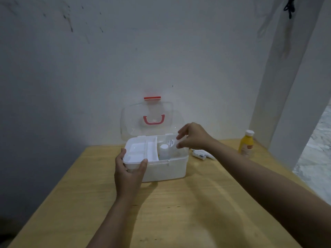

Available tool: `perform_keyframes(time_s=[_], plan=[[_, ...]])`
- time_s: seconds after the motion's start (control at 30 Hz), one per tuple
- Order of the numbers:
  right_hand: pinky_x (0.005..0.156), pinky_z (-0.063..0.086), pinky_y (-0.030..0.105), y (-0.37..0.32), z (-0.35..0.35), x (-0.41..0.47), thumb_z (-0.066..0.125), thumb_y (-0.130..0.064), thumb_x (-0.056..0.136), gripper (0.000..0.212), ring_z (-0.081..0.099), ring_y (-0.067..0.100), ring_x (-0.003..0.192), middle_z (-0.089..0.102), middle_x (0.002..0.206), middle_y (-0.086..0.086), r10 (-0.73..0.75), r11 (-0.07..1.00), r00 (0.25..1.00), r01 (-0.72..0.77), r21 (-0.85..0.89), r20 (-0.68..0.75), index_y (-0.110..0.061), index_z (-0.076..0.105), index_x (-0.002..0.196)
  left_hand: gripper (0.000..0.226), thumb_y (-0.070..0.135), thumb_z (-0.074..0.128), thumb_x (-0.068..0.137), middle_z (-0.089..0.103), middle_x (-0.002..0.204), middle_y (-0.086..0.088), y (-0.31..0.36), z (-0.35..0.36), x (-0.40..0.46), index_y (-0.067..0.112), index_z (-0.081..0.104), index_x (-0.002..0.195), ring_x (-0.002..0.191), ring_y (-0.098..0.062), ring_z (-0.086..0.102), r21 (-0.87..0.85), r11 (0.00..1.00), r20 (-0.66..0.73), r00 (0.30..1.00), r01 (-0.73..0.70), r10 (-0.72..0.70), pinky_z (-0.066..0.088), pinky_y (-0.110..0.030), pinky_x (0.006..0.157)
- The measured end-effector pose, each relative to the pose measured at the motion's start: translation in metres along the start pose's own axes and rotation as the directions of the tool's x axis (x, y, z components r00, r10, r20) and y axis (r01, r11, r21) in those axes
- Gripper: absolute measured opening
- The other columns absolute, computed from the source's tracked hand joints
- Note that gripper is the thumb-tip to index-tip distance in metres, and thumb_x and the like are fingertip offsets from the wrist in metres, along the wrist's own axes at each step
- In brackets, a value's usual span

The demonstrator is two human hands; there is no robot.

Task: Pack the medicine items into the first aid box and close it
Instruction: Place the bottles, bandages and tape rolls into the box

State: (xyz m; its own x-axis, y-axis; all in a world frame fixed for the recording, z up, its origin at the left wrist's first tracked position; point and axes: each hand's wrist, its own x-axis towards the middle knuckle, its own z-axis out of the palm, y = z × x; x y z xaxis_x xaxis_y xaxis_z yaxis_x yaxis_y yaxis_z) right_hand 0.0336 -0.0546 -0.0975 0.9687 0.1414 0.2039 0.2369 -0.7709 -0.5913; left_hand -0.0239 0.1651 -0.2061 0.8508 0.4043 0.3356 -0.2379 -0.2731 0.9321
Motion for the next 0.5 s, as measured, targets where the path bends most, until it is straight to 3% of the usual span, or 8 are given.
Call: perform_keyframes(time_s=[0.27, 0.5], plan=[[0.068, 0.044, 0.022, -0.014, 0.026, 0.02, 0.086, -0.017, 0.062, 0.035, 0.063, 0.018, 0.086, 0.073, 0.099, 0.01, 0.062, 0.997, 0.991, -0.055, -0.06, 0.12, -0.006, 0.075, 0.093, 0.077, 0.031, 0.077, 0.074, 0.038, 0.149, 0.001, -0.003, 0.0, 0.002, 0.027, 0.035, 0.138, 0.133, -0.022, 0.041, 0.006, 1.0, -0.008, 1.0, -0.001, 0.001, 0.049, -0.046, 0.099], [0.071, 0.05, 0.027, -0.02, 0.041, 0.024, 0.082, -0.012, 0.065, 0.03, 0.063, 0.023, 0.085, 0.07, 0.098, 0.011, 0.078, 0.98, 0.982, -0.044, -0.192, 0.174, -0.004, 0.073, 0.092, 0.076, 0.032, 0.077, 0.073, 0.038, 0.15, 0.001, -0.006, 0.0, 0.002, 0.029, 0.035, 0.137, 0.133, -0.022, 0.041, 0.011, 1.0, -0.017, 1.0, -0.002, 0.003, 0.05, -0.048, 0.097]])
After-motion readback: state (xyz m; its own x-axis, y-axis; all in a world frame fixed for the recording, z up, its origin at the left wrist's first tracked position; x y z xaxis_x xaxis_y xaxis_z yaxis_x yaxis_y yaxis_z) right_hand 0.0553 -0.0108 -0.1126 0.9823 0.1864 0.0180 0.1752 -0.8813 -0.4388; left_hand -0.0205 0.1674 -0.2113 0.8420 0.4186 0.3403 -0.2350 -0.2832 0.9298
